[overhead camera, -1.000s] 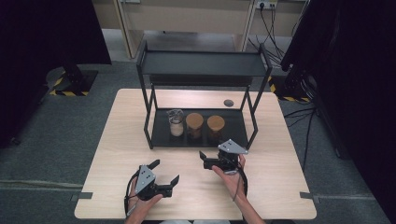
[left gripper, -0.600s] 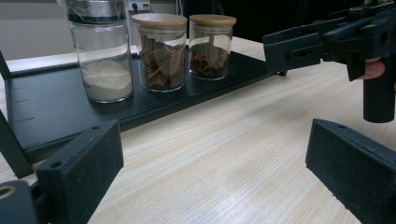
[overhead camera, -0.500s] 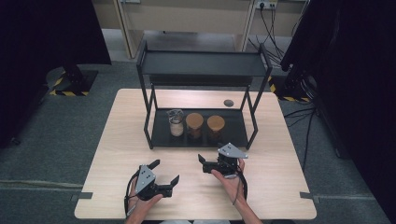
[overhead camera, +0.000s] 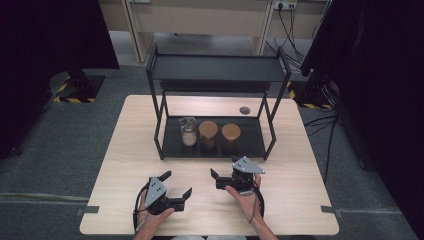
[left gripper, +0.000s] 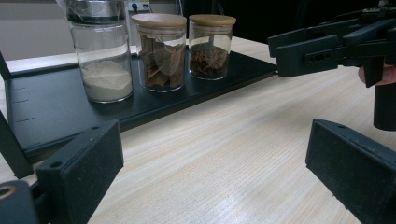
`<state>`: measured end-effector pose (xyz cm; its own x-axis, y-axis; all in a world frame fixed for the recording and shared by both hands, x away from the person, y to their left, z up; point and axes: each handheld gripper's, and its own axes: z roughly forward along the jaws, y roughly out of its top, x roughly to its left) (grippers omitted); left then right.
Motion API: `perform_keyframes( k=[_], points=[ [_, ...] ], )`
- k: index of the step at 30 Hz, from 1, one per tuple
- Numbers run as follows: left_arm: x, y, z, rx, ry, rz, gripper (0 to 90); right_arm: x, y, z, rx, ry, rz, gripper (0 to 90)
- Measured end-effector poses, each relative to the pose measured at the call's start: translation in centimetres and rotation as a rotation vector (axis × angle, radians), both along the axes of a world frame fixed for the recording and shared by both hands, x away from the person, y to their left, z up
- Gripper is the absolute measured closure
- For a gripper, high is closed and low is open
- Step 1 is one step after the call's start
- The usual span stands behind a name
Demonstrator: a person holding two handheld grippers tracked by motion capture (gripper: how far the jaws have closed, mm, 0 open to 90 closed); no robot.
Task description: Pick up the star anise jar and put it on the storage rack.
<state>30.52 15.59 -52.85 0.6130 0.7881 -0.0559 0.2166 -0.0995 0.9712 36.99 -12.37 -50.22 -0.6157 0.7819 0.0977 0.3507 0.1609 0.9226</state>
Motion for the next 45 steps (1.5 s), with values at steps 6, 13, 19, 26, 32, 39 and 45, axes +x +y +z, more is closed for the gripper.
perform_keyframes(
  k=[6,13,19,26,32,39,45],
  points=[
    [0.0,0.0,0.0,0.0,0.001,0.0,3.6,-0.4,0.0,-0.1,0.006,0.002,0.005,5.4],
    [0.0,0.0,0.0,-0.001,0.001,0.001,3.6,-0.9,0.1,-0.3,0.011,0.001,0.017,5.4],
    [0.0,0.0,0.0,-0.001,0.001,0.001,3.6,-1.2,0.1,-0.4,0.017,0.0,0.021,5.4],
    [0.0,0.0,0.0,-0.003,0.003,0.001,3.6,-1.6,0.0,-0.5,0.025,-0.002,0.029,5.4],
    [0.0,0.0,0.0,-0.004,0.002,0.001,3.5,-1.9,0.0,-0.5,0.031,-0.004,0.037,5.4],
    [0.0,0.0,0.0,-0.004,0.003,0.0,3.6,-2.3,0.0,-0.4,0.036,-0.016,0.041,5.4],
    [0.0,0.0,0.0,-0.004,0.003,0.001,3.6,-2.6,0.0,-0.5,0.041,-0.018,0.046,5.4]
  ],
)
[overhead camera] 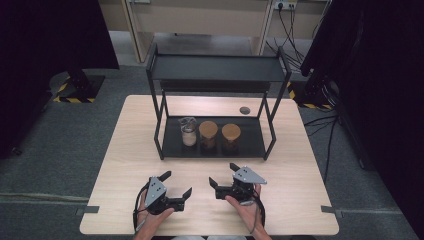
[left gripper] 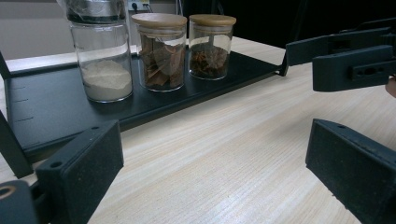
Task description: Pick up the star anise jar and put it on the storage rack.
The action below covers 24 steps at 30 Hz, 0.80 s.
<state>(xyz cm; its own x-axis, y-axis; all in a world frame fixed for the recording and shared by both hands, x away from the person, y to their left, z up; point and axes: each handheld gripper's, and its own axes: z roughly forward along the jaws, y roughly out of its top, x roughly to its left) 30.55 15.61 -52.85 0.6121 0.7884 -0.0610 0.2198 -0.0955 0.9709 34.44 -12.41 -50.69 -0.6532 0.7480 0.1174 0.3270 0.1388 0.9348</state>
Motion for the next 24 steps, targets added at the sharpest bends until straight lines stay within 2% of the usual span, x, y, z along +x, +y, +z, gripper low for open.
perform_keyframes(
  k=[24],
  points=[
    [0.1,0.1,0.0,-0.007,0.007,-0.001,3.6,-1.2,0.2,-0.9,0.001,0.002,0.031,5.4]
  ],
)
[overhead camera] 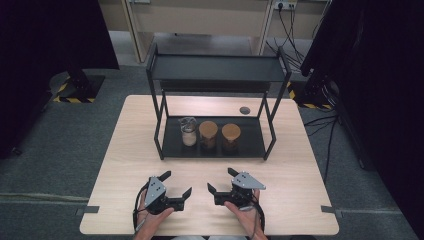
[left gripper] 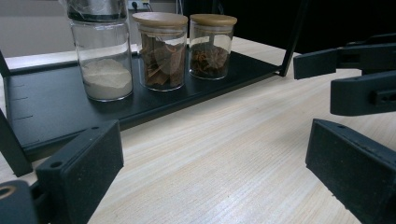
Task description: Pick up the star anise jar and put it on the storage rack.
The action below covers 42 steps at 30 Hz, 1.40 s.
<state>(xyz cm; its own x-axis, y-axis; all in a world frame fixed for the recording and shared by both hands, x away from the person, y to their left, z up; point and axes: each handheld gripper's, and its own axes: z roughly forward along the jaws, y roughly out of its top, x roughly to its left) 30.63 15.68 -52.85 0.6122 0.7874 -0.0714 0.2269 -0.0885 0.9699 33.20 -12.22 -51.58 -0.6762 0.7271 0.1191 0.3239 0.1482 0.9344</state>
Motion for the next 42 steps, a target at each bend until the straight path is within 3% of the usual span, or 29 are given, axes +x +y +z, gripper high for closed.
perform_keyframes(
  k=[23,42],
  points=[
    [0.0,0.0,0.0,0.0,0.0,-0.001,3.6,-1.3,-1.0,-0.1,0.014,-0.006,-0.001,5.3],
    [-0.1,0.1,0.0,-0.002,-0.001,0.0,3.5,-1.4,-1.4,-0.1,0.019,-0.012,-0.015,5.3]
  ],
)
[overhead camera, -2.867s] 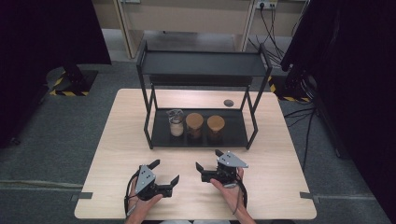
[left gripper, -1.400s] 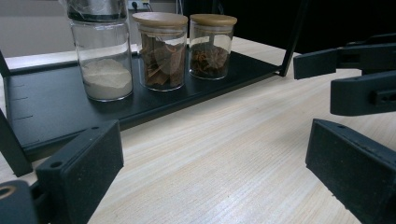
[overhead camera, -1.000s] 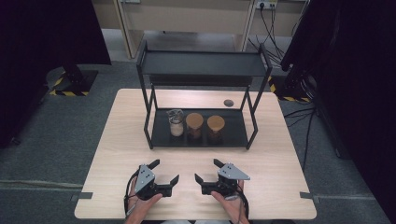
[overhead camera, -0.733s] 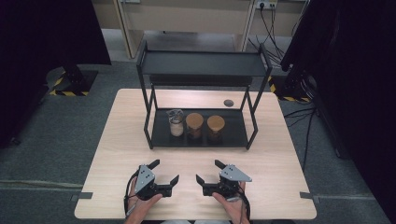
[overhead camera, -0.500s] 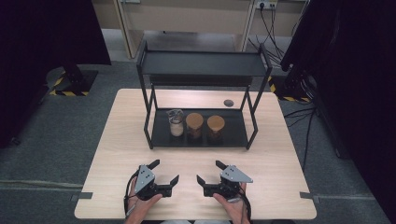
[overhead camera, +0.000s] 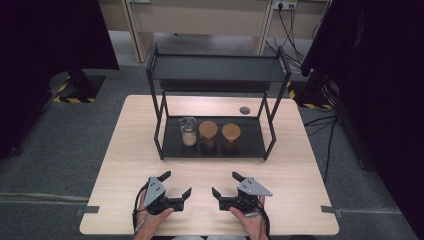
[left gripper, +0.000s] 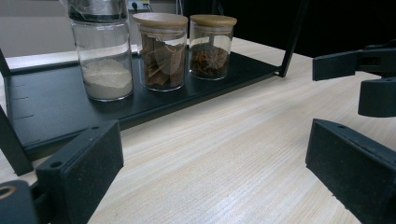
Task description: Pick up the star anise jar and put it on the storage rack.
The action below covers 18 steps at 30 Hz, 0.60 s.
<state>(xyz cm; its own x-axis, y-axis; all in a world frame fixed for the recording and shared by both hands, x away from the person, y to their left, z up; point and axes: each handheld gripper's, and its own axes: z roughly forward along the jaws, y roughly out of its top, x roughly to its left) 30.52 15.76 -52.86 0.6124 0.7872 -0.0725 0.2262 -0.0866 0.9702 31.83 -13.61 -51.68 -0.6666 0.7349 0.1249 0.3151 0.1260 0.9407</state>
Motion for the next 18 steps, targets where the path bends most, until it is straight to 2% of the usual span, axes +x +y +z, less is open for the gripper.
perform_keyframes(
  k=[18],
  points=[
    [-0.01,-0.02,0.0,0.001,0.0,0.0,3.5,0.11,-0.16,-0.02,-0.002,-0.001,-0.012,5.2]
  ],
)
